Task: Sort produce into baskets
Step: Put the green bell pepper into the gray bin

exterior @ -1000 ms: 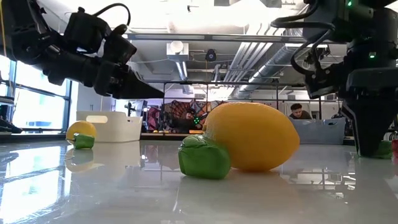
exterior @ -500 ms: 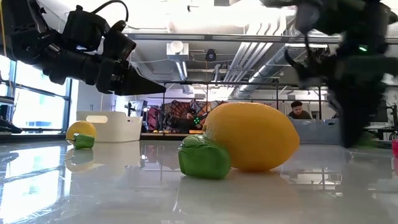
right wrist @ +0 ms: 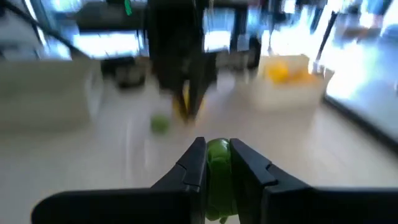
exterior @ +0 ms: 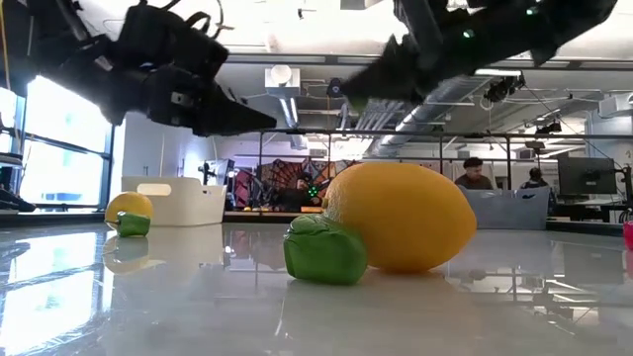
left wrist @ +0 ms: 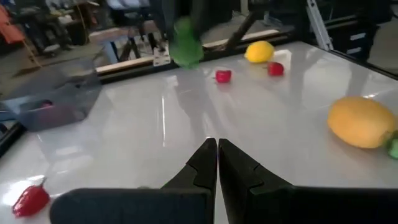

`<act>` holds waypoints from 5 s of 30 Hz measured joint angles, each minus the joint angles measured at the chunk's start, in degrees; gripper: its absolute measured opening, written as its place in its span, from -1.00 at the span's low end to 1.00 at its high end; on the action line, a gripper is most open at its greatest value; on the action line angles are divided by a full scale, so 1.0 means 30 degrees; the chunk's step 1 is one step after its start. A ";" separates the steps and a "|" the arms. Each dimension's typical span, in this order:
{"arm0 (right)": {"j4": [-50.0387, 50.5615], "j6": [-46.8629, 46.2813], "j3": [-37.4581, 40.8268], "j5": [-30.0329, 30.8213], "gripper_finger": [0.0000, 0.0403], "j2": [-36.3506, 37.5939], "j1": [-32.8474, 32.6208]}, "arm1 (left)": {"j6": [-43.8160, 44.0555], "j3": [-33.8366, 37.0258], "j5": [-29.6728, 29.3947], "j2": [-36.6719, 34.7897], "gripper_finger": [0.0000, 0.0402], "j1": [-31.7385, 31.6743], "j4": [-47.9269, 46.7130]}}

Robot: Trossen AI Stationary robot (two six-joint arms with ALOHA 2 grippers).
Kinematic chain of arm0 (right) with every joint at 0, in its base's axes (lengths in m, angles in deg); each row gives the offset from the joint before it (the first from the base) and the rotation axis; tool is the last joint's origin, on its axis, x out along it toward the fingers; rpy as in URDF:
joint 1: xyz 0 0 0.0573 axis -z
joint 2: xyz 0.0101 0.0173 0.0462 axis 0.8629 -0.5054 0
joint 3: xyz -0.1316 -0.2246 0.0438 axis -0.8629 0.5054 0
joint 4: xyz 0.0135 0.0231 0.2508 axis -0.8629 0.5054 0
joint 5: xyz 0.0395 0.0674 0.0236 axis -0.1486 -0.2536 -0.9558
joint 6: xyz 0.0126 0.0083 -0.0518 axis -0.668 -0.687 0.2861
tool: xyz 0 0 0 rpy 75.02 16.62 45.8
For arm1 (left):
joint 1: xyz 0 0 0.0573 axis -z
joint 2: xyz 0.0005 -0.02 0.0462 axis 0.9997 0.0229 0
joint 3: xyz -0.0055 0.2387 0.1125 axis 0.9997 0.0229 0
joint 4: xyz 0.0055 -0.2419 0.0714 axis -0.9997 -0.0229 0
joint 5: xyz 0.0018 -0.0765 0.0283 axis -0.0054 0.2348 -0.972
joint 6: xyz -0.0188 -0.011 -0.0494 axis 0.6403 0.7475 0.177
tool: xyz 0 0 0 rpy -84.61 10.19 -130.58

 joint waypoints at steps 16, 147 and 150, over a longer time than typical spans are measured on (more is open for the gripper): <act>-0.7426 0.2638 0.0114 -0.7174 -0.82 0.0000 0.3111 | -0.0644 -0.4670 -0.0344 0.0000 -0.53 -0.0015 -0.2683; 2.3549 -1.3229 -0.2444 -0.5059 -0.08 -0.1061 -0.6583 | 0.1403 0.0272 -0.2345 -0.1493 -1.00 0.3089 -0.0868; 2.3521 -1.3181 -0.2444 -0.5128 -0.12 -0.1339 -0.6583 | 0.1392 0.0272 -0.2348 -0.1494 -1.00 0.3089 -0.0875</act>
